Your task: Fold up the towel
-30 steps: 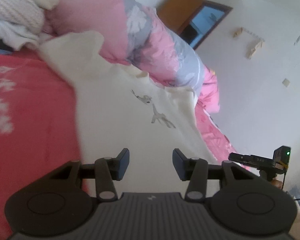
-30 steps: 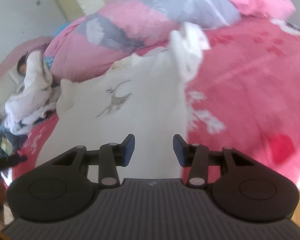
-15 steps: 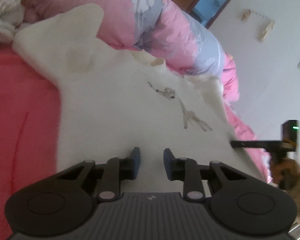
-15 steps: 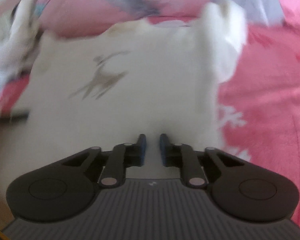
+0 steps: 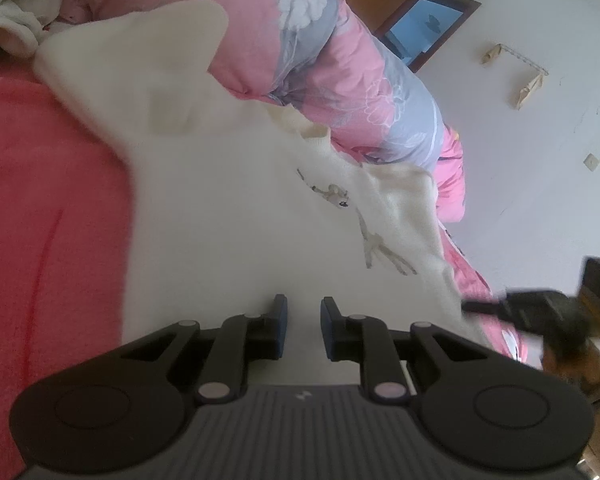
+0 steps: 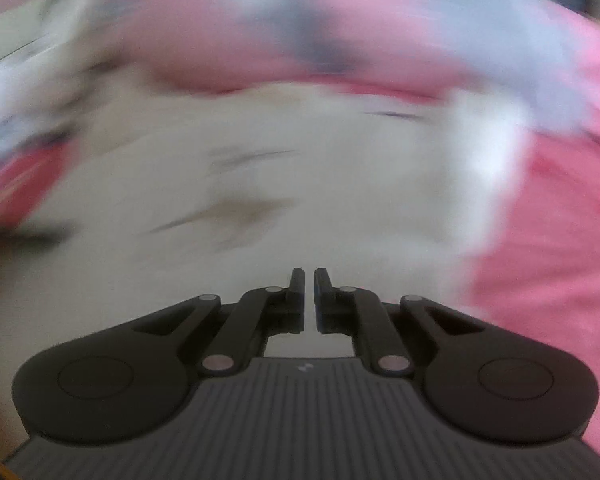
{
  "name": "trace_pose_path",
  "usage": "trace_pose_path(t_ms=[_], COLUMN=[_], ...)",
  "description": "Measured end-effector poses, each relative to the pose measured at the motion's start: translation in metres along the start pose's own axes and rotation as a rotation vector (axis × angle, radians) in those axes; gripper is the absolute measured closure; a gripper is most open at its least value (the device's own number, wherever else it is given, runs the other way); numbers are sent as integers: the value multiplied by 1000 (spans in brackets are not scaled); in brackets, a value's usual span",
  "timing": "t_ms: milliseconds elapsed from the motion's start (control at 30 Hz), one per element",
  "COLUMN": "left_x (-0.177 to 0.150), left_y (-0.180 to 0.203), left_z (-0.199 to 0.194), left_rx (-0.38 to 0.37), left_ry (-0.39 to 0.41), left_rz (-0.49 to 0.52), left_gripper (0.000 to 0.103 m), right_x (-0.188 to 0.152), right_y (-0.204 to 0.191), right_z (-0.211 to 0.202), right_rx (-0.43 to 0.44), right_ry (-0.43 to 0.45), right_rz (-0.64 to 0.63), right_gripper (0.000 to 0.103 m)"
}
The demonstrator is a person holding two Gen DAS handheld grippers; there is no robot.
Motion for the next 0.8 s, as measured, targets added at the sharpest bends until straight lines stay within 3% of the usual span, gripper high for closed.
trace_pose_path(t_ms=[100, 133, 200, 267, 333, 433, 567, 767, 800], left_x=[0, 0, 1, 1, 2, 3, 5, 5, 5], left_y=[0, 0, -1, -2, -3, -4, -6, -5, -6], left_z=[-1, -2, -3, -5, -7, -11, -11, -11, -11], left_rx=[2, 3, 3, 3, 4, 10, 14, 19, 18], left_ry=[4, 7, 13, 18, 24, 34, 35, 35, 37], left_rz=[0, -1, -6, -10, -14, -22, -33, -27, -30], left_gripper=[83, 84, 84, 84, 84, 84, 84, 84, 84], right_x=[-3, -4, -2, 17, 39, 55, 33, -16, -12], right_y=[-71, -85, -102, -97, -88, -83, -121, -159, -159], right_z=[-8, 2, 26, 43, 57, 51, 4, 3, 8], right_rx=[172, 180, 168, 151, 82, -15, 296, 448, 457], right_ry=[-17, -36, -60, -42, -23, -2, -18, -162, -147], right_rz=[-209, -249, -281, -185, -82, -46, -242, -372, -337], right_gripper=[99, 99, 99, 101, 101, 94, 94, 95, 96])
Point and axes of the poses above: each gripper's, at about its wrist camera, not at the fingertips, and z roughly the way its jaws point, y to its right, x to its top, the point moved 4 cm from there along z, roughly the way its jaws point, and after that the axes turned 4 degrees about -x, right-handed, at the moved point
